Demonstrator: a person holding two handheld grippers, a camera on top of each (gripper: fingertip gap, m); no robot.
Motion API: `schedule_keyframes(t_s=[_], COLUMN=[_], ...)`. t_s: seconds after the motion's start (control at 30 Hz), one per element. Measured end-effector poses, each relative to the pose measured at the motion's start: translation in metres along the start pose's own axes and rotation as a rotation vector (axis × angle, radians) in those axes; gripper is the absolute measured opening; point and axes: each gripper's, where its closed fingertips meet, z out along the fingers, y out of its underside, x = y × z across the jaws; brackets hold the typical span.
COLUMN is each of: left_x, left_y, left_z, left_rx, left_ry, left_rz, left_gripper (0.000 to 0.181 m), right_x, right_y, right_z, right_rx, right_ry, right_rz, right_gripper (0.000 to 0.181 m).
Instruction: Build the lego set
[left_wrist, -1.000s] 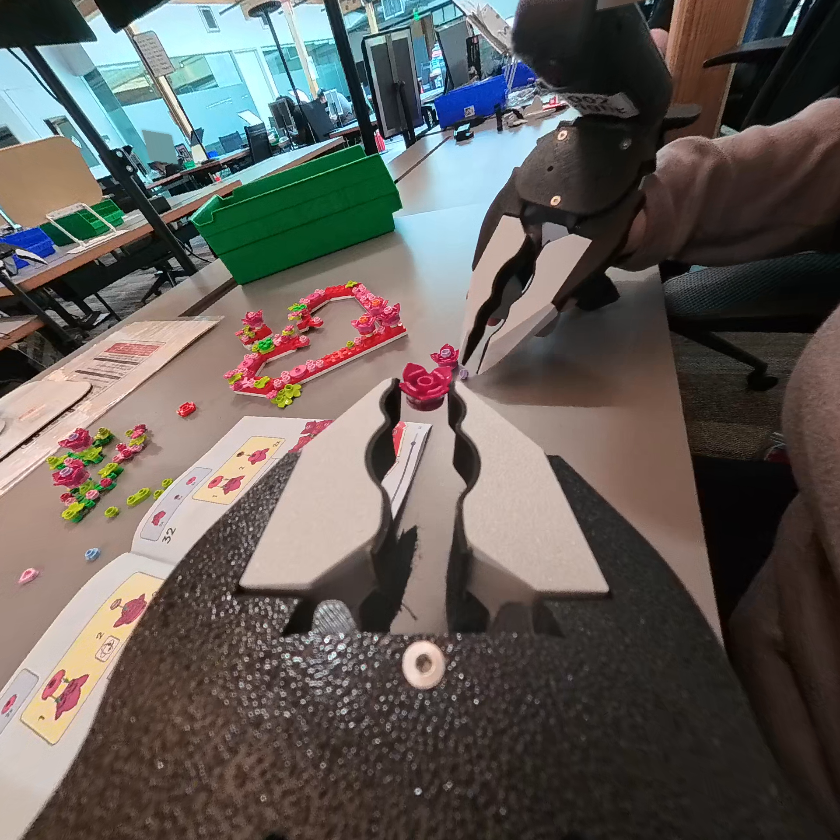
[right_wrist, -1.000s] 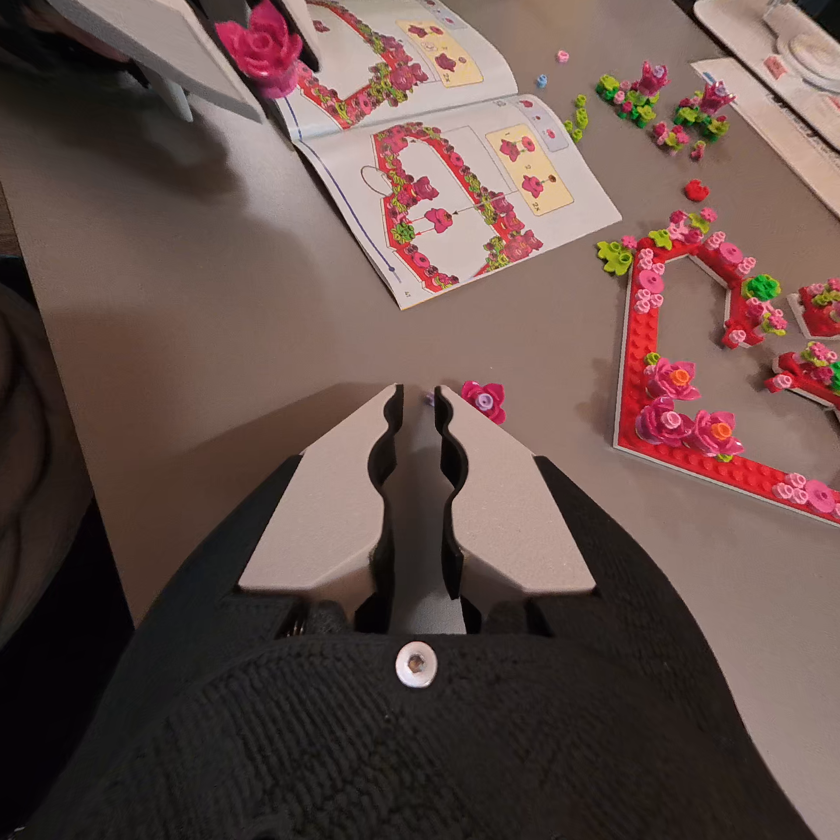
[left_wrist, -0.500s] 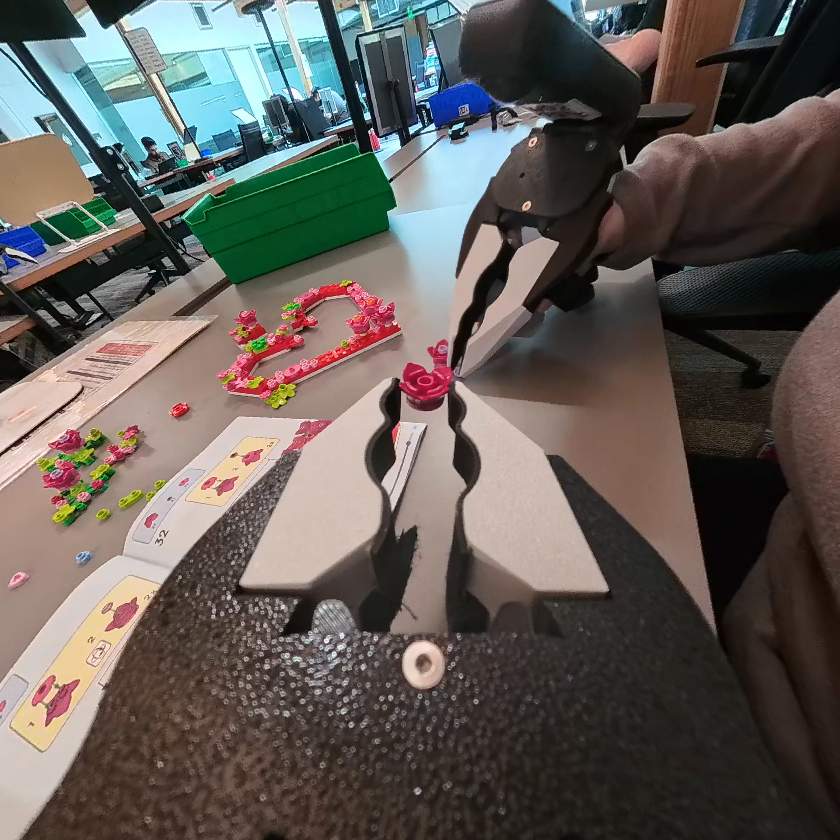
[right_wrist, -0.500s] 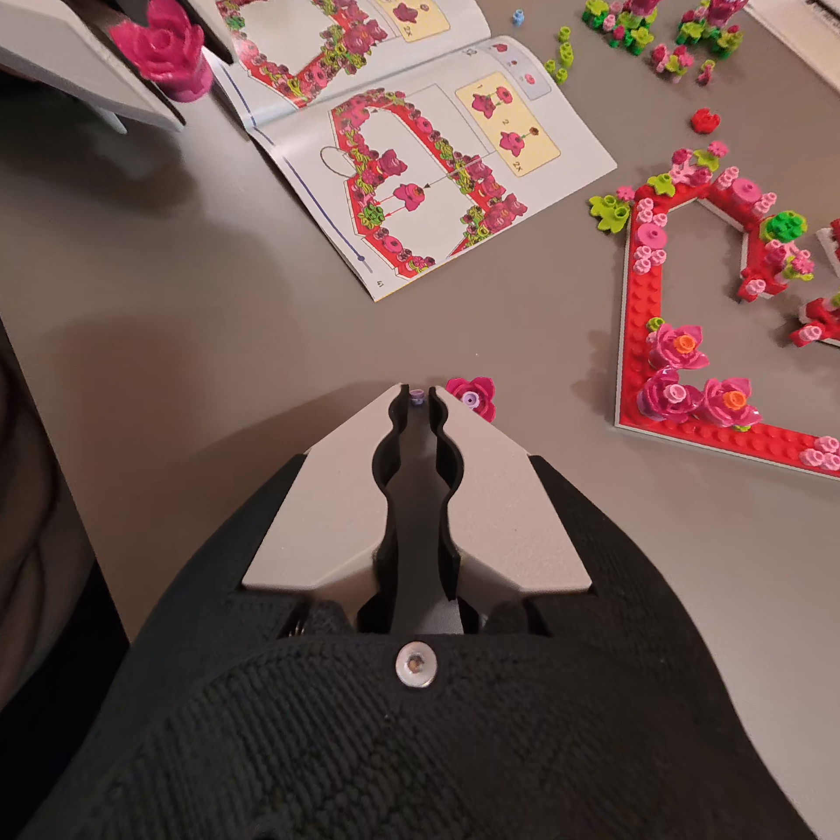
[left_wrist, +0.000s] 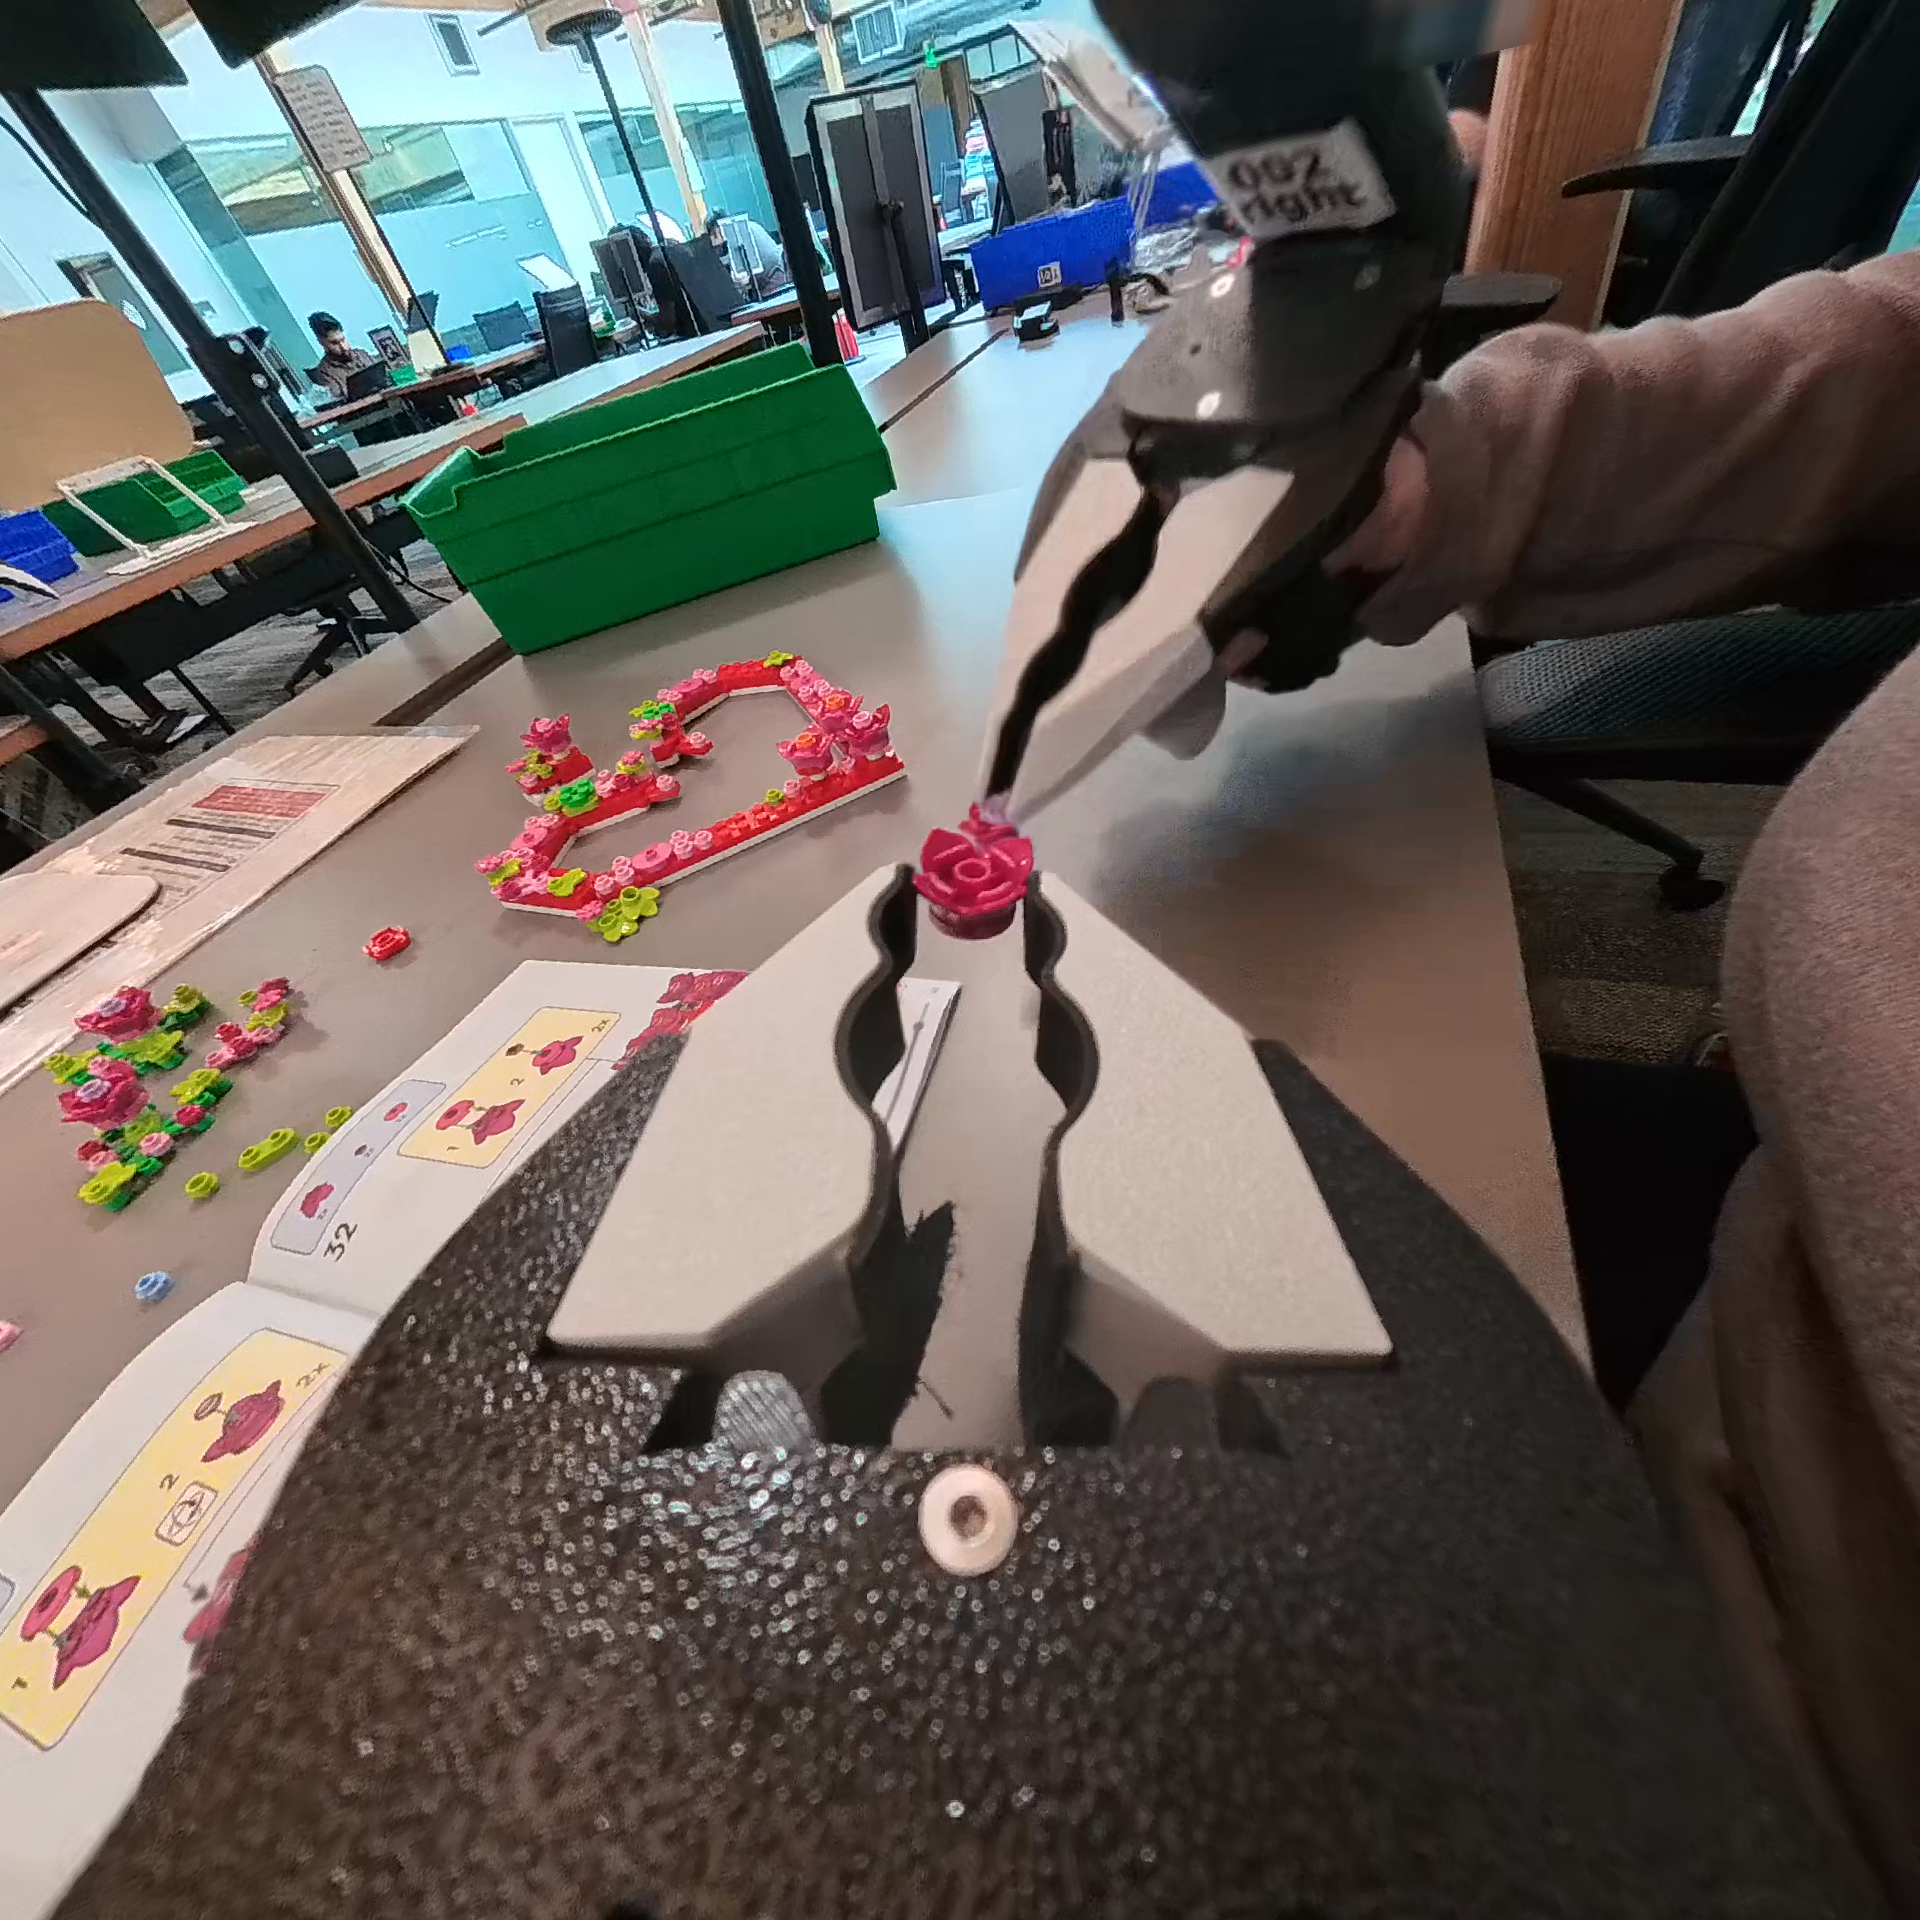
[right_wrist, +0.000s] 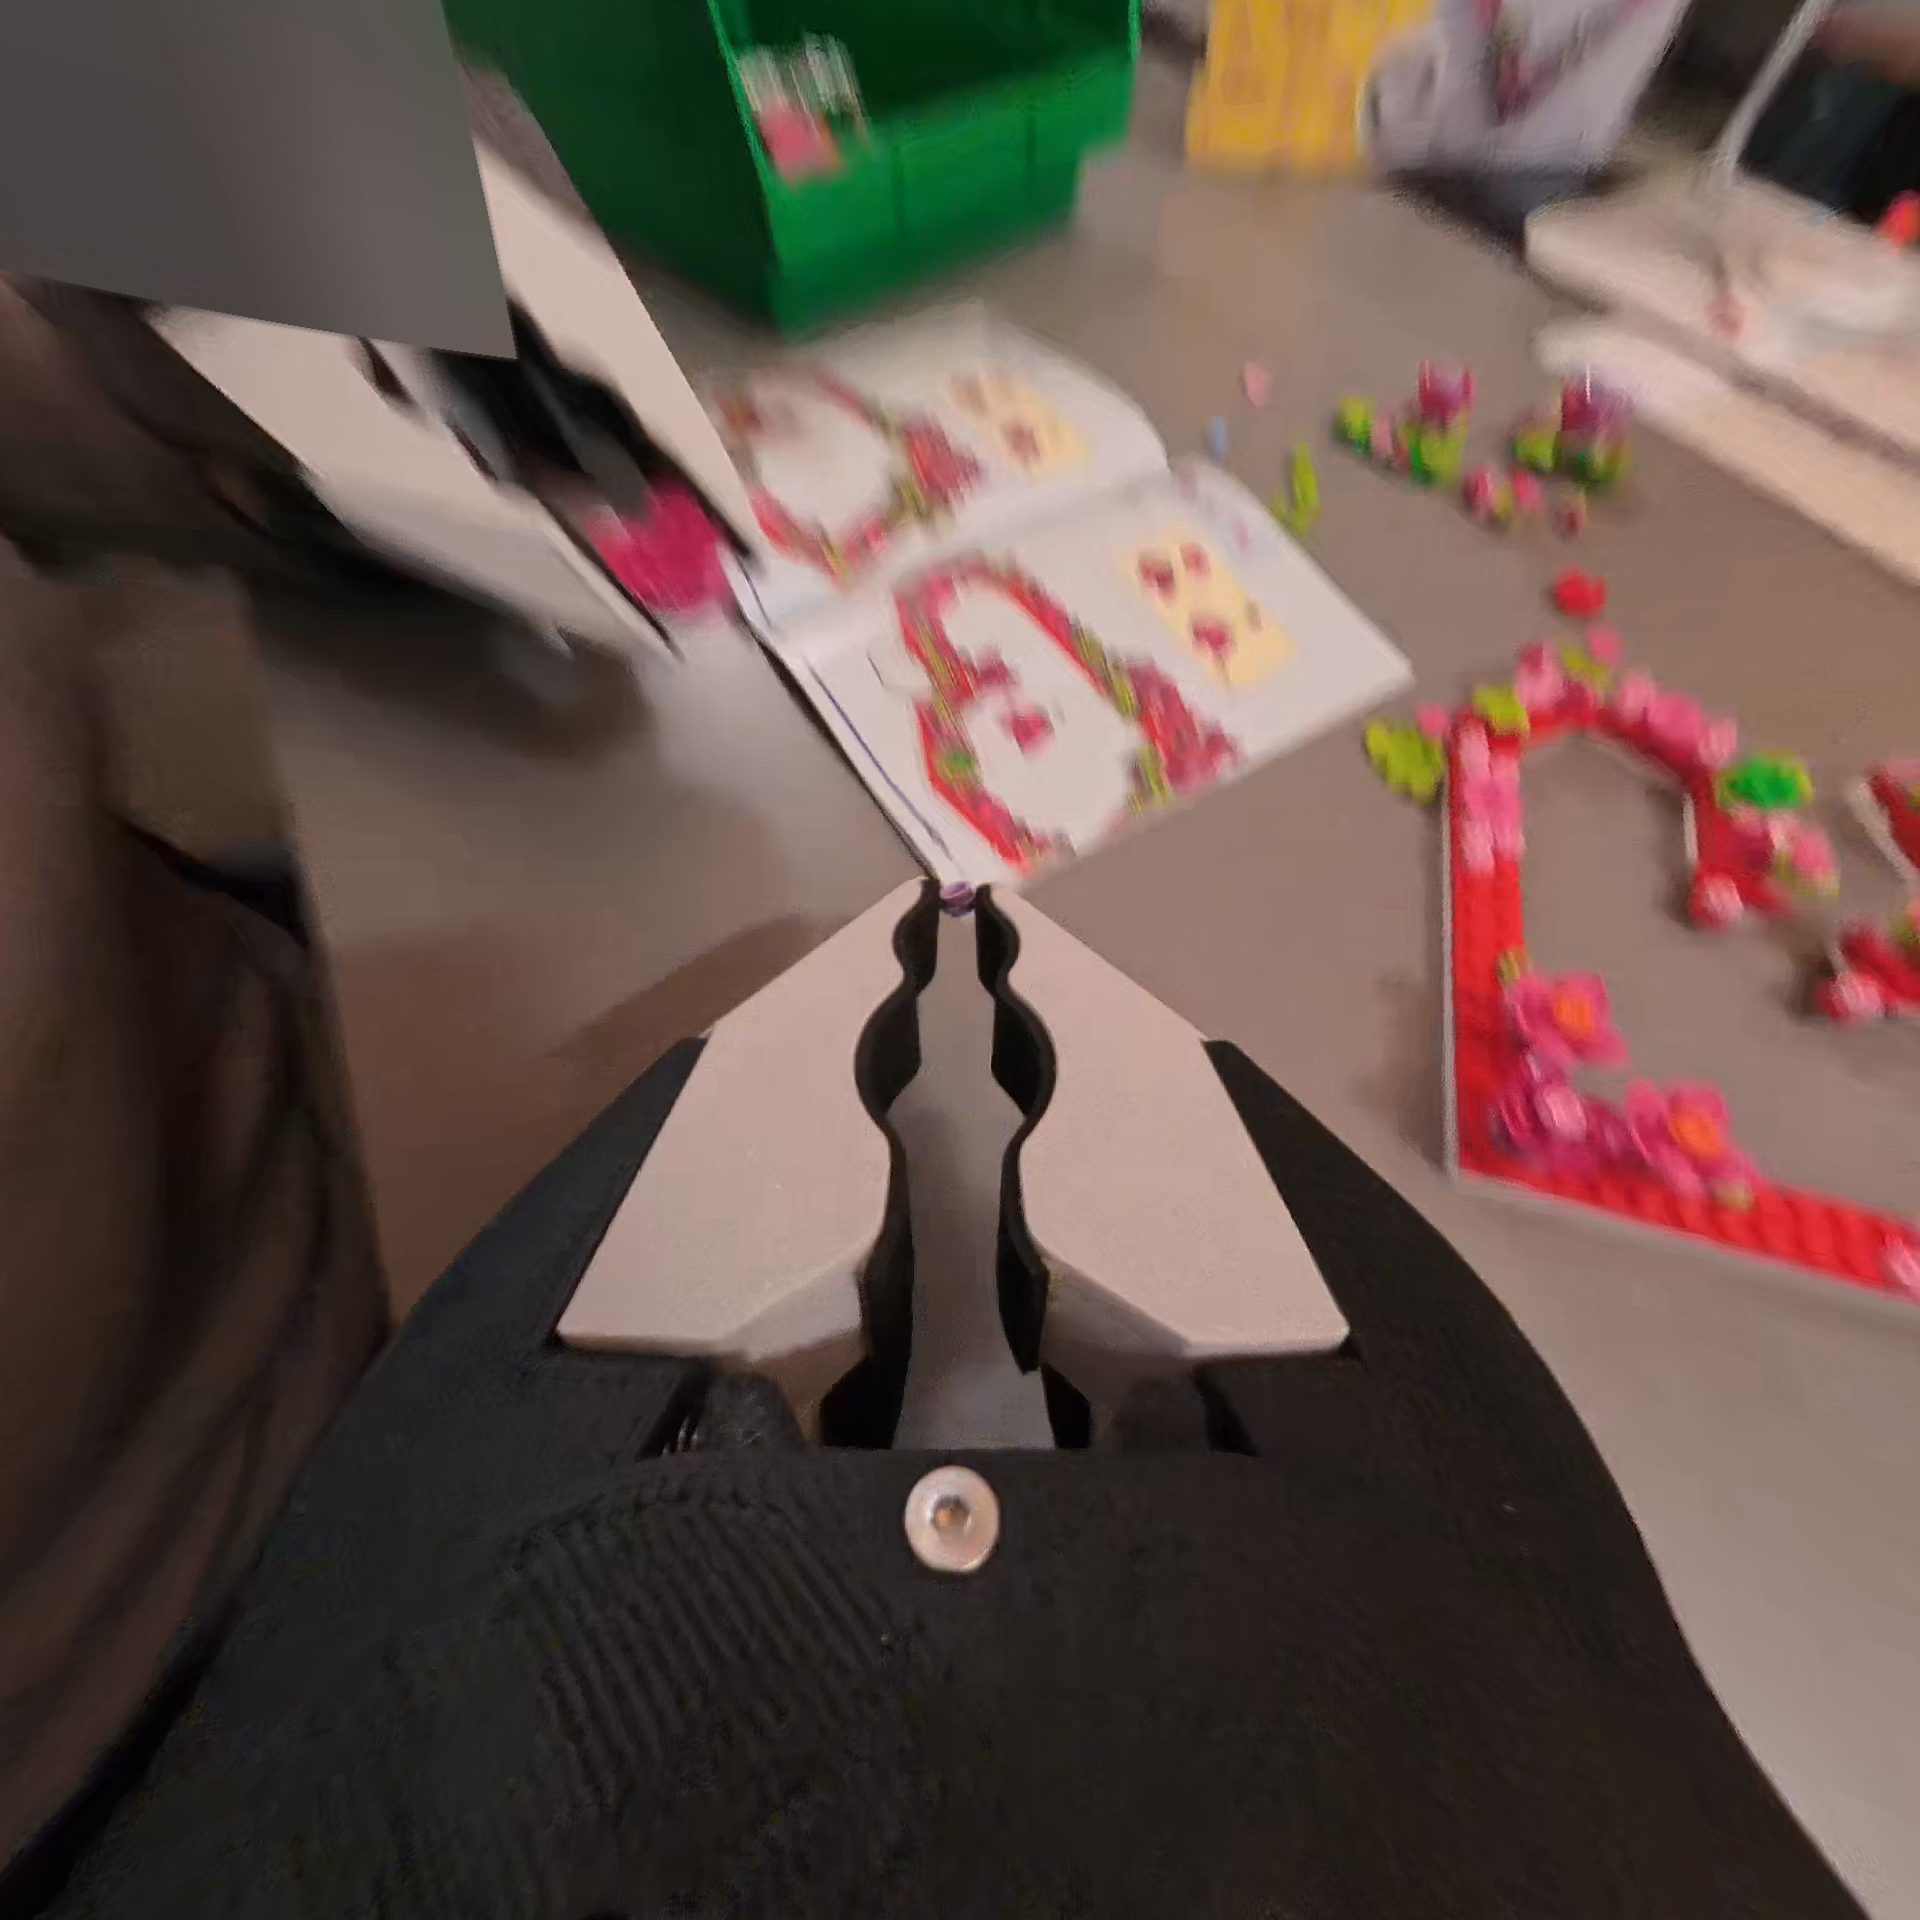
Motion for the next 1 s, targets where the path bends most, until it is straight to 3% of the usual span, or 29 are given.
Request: schedule_keyframes(t_s=[0.03,0.13,0.2,0.4,1.0], left_x=[0.001,0.004,0.007,0.006,0.006], left_y=[-0.001,-0.006,-0.01,-0.02,-0.018], left_z=[0.0,0.0,0.0,-0.005,-0.004], left_rx=[0.005,0.03,0.053,0.104,0.1], left_ry=[0.004,0.023,0.036,0.04,0.043], left_rz=[-0.008,-0.034,-0.052,-0.091,-0.11], left_gripper=[0.018,0.018,0.018,0.018,0.018], right_x=[-0.01,-0.041,-0.056,-0.065,-0.064], right_y=[-0.021,-0.073,-0.087,-0.083,-0.077], right_z=[-0.002,-0.009,-0.006,0.007,0.009], right_rx=[0.093,0.305,0.333,0.292,0.254], right_ry=[-0.048,-0.221,-0.295,-0.337,-0.257], right_rz=[0.017,0.068,0.068,0.046,-0.051], right_gripper=[0.005,0.005,0.005,0.005,0.005])
